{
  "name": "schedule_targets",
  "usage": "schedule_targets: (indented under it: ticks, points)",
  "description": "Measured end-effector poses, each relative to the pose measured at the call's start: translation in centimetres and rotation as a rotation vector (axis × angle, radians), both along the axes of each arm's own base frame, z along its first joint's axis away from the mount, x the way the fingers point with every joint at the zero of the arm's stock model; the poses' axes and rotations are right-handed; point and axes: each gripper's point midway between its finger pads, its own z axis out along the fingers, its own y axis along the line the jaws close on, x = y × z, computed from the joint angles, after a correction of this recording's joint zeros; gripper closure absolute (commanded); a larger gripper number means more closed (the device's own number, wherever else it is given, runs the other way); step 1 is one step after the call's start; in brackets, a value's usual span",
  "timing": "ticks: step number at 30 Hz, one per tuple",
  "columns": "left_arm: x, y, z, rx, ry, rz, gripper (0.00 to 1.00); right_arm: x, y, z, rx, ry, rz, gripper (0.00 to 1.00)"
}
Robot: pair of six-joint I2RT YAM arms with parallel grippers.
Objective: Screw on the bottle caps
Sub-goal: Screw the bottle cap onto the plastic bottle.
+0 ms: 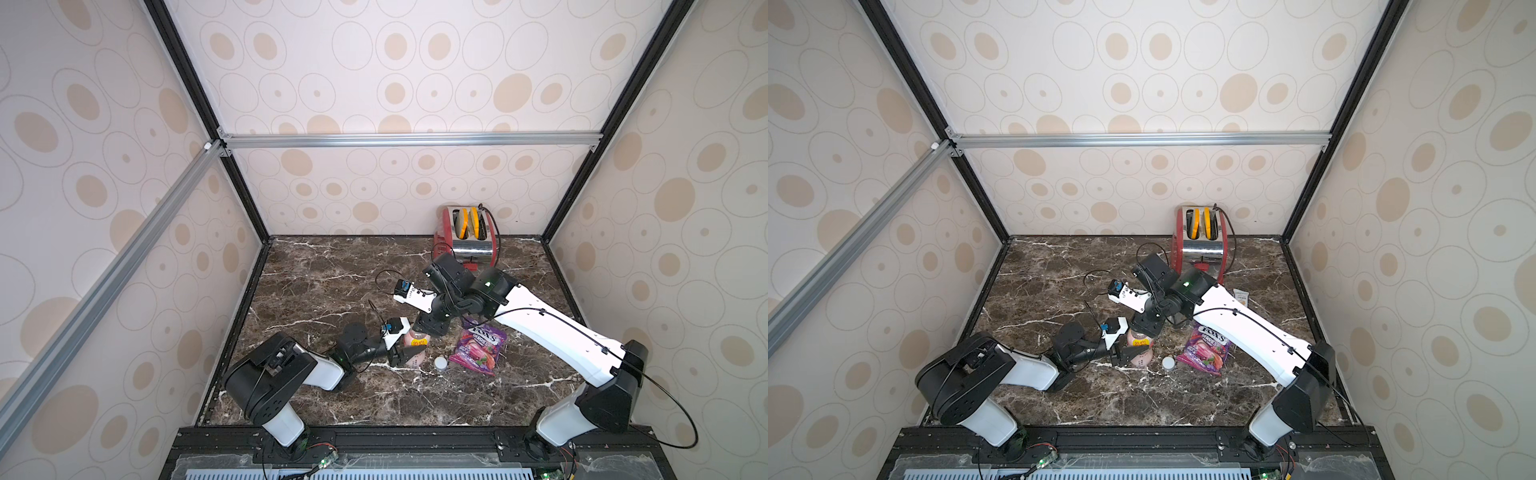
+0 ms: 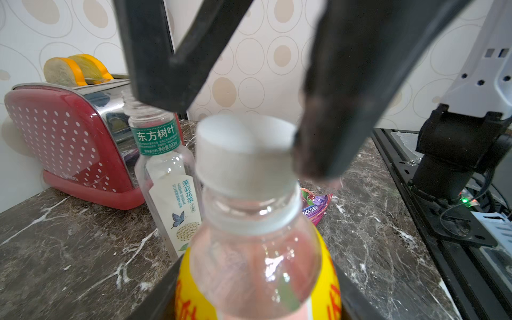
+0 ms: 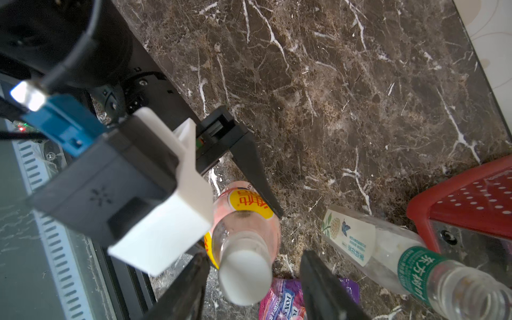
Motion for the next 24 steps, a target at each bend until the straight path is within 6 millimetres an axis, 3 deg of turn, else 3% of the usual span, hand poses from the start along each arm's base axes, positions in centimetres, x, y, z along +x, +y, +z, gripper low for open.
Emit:
schedule_targets:
  ticks: [4, 9, 24]
  points:
    - [0.0, 0.0, 0.0, 0.0, 0.0, 0.001, 0.33, 0.0, 0.0, -0.5, -0.016, 0.01, 0.0, 0.55]
    - [0.1, 0.0, 0.0, 0.001, 0.002, 0.004, 0.33, -0.3, 0.1, -0.6, -0.021, 0.012, 0.027, 0.75]
    - [-1.1, -0.5, 0.0, 0.008, -0.01, -0.069, 0.34, -2.2, -0.9, -0.1, -0.078, 0.044, 0.242, 0.77]
